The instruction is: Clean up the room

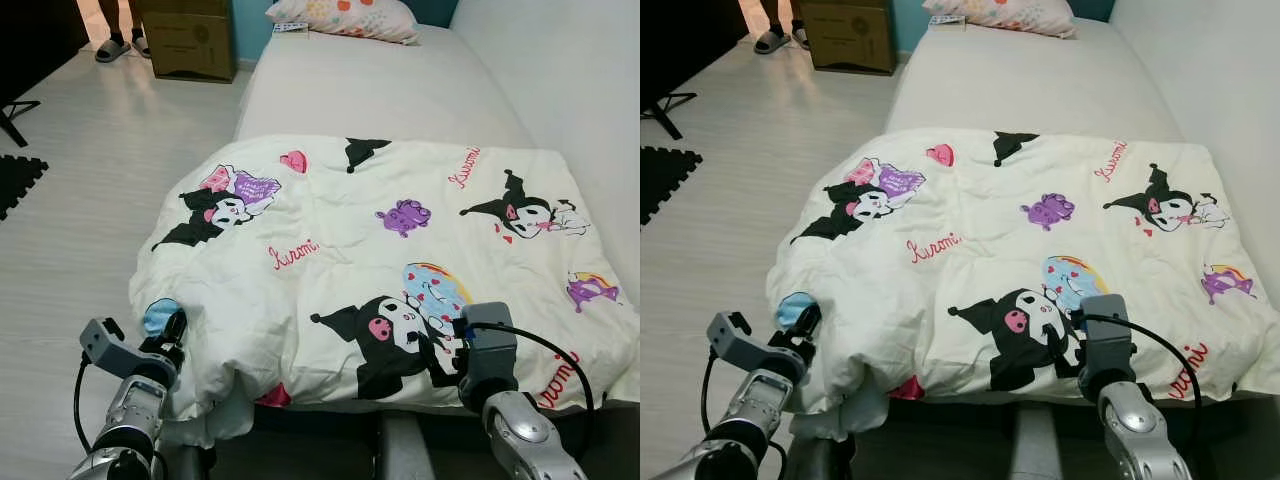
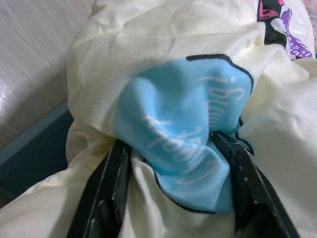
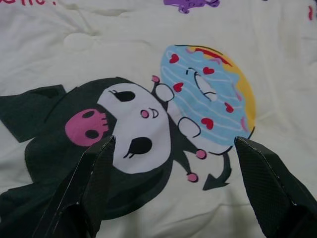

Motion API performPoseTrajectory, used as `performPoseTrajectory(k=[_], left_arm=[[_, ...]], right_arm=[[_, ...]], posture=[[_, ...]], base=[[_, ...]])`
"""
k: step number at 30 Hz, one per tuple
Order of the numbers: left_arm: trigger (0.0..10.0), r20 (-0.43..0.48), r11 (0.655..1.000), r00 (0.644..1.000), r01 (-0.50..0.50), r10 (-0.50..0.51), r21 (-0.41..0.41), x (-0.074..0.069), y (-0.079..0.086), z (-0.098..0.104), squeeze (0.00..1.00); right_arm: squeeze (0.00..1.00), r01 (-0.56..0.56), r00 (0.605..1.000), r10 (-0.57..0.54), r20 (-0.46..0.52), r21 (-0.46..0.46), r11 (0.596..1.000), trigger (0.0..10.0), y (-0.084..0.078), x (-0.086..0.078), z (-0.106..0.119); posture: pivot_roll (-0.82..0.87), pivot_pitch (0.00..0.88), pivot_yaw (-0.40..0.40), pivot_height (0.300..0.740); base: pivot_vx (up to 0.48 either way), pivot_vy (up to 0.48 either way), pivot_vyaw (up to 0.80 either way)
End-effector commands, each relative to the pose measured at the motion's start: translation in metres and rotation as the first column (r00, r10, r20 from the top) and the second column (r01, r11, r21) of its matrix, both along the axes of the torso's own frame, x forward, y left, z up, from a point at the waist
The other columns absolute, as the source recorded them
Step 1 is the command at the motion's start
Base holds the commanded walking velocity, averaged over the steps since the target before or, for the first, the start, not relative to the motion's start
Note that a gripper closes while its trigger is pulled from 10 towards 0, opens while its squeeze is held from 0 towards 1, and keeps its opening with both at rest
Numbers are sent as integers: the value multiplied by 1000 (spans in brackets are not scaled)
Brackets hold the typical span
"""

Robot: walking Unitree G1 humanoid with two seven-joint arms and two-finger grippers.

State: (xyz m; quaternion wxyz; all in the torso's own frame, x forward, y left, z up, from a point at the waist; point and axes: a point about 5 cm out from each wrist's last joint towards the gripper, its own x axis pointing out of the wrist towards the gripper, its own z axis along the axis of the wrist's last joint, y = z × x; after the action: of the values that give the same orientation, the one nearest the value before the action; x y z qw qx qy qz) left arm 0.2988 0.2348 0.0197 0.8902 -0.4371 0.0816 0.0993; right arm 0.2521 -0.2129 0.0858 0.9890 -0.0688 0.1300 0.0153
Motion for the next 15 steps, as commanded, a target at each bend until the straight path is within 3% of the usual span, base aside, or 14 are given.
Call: performPoseTrajectory(k=[1,12,15], left_arm=[[0,-7,1000,1000,-1,1,1,-4,3,-3,0],[0,-3,999,999,-32,33,34,-5,16,1,0],[0,-41,985,997,-57,64,162,-8,35,6,0]], right_arm=[[0,6,1000,-6,-7,-1,1000,10000,-2,-2,-1],[0,31,1000,-31,3,-13,999,10000,-9,0,0],[0,34,999,-34,0,-13,999,10000,-8,-1,-1]], posture=[[-68,205,-83,522],[-65,205,-79,522],[-59,207,-77,522]], base=[[0,0,0],[0,0,0],[0,0,0]])
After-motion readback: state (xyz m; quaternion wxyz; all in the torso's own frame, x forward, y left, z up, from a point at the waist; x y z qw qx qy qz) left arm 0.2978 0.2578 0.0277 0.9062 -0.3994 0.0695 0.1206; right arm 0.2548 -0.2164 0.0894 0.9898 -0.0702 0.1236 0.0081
